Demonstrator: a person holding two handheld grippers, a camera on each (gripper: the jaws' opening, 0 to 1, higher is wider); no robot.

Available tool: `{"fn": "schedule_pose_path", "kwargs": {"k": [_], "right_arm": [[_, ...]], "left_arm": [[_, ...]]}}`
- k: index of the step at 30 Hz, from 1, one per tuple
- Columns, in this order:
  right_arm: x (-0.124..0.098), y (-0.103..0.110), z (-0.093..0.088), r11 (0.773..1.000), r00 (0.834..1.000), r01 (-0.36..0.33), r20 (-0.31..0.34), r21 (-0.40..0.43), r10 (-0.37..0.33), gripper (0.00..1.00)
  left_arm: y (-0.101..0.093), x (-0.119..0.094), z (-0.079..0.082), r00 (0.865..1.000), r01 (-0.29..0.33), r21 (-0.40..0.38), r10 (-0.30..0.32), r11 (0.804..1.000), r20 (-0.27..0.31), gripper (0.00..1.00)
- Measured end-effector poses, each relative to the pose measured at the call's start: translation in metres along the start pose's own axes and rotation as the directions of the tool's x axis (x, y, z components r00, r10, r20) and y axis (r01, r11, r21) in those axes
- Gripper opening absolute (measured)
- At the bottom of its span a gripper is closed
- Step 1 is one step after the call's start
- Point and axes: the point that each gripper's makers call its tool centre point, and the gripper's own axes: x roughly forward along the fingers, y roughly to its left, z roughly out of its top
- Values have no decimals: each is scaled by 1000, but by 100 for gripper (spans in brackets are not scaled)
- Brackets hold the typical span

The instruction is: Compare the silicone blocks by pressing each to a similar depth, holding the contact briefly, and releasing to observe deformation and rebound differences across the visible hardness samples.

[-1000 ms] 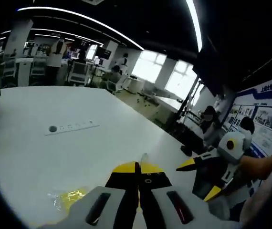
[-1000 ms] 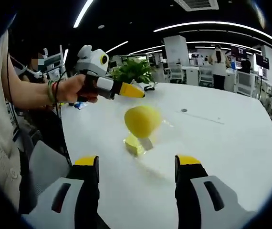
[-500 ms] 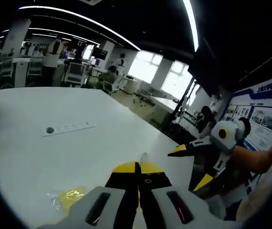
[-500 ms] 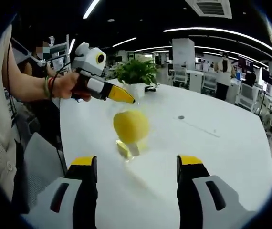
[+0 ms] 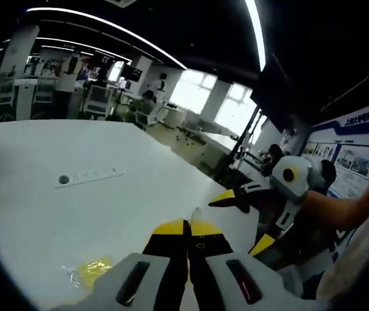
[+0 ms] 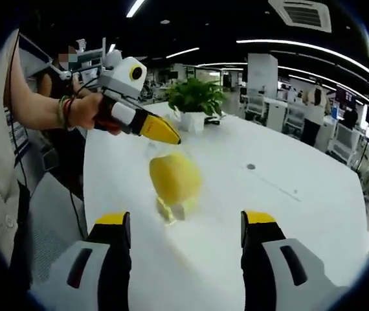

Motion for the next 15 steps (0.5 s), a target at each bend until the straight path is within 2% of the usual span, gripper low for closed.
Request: {"fn": "schedule_pose_path", "kwargs": {"k": [9,15], "right_arm": [[19,-3,11,998,999,-35,-7,-43,35,64],[26,0,14,997,998,-60,1,-41,60,63]], "left_arm": [[-1,2,-1,1000,13,-5,-13,1000,-7,0],[3,5,-1,1000,18,-9,-18,1000,-8,0]]}}
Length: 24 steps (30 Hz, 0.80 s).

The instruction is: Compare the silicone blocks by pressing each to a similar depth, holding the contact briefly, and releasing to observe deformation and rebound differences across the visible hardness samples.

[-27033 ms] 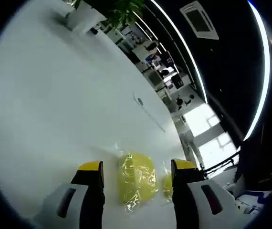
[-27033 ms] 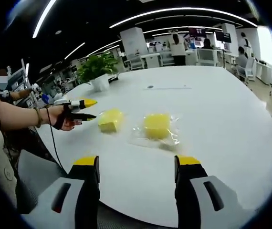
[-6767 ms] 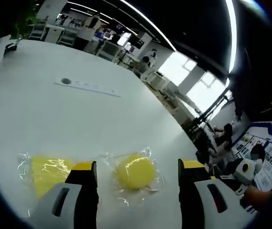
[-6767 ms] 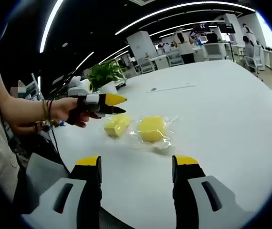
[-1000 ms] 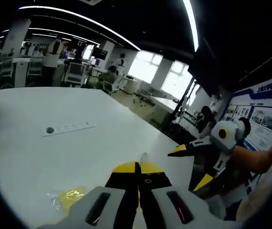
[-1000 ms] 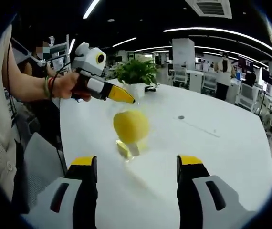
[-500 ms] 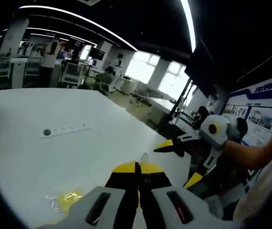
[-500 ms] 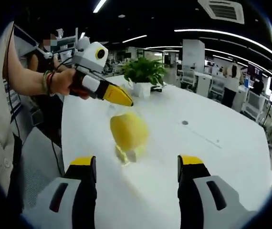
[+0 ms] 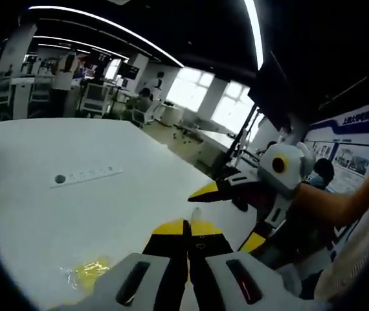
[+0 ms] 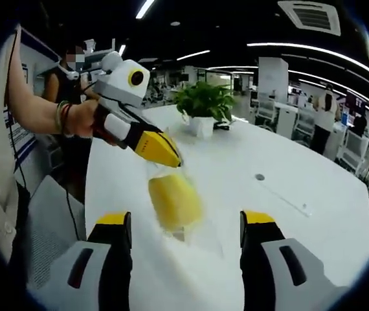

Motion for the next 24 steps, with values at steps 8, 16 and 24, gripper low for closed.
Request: {"fn": "schedule_pose_path", "kwargs": {"k": [8,16,24], "right_arm": [[15,2,0,998,998,-49,-36,-41,48,62],[29,5,3,989,991,-113,-80,-92,106,61],[41,13,-5,975,978,-174,-140,-140,155,60]], "left_arm": [[-4,1,1,1000,17,6,-17,1000,-5,0],[-9,0,2,999,33,9,-33,999,-6,0],[-12,0,4,999,42,8,-42,999,-8,0]]}}
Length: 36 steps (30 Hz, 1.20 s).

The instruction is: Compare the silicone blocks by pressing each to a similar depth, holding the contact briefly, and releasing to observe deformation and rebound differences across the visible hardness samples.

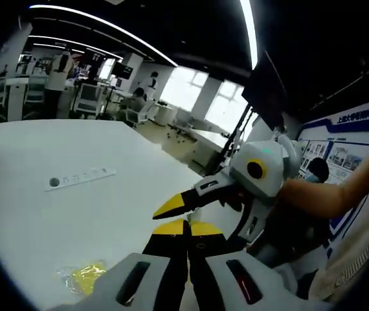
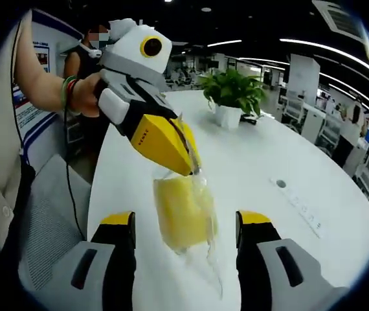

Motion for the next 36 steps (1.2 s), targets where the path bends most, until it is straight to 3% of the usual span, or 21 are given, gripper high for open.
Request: {"fn": "schedule_pose_path", "kwargs": {"k": [6,14,29,36], "right_arm": [[11,2,-2,999,999,-29,-18,-37,29,56],[21,0,-3,997,998,-55,-37,-55,53,44],[21,4,2,996,998,-67,-23,-55,66,28],[18,12,1,995,995,-95,-31,-16,94,22]], "left_arm": [[-2,2,-1,1000,12,5,-12,1000,-12,0],[-5,2,1,999,33,15,-32,999,-23,0],[-13,0,1,998,64,20,-64,998,-26,0],[-18,-3,0,997,74,34,-72,997,-37,0]]}}
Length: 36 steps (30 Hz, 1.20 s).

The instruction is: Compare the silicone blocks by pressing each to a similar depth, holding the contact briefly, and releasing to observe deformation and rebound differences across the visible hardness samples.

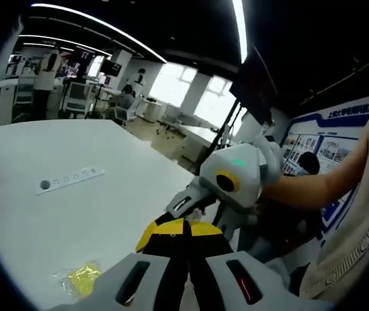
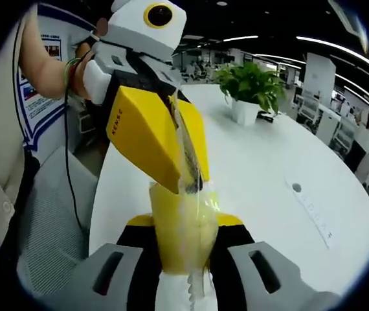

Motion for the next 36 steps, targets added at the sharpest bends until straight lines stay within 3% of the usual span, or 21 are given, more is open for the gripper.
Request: {"fn": "schedule_pose_path", "kwargs": {"k": [10,36], "right_arm": [[-4,16,-5,998,998,-52,-39,44,54,17],[-6,21,-7,997,996,-59,-61,51,62,13]], "left_arm": [[-11,-2,-6,1000,17,1,-17,1000,-13,0],[-16,-2,-8,1000,22,12,-22,1000,-20,0]]}}
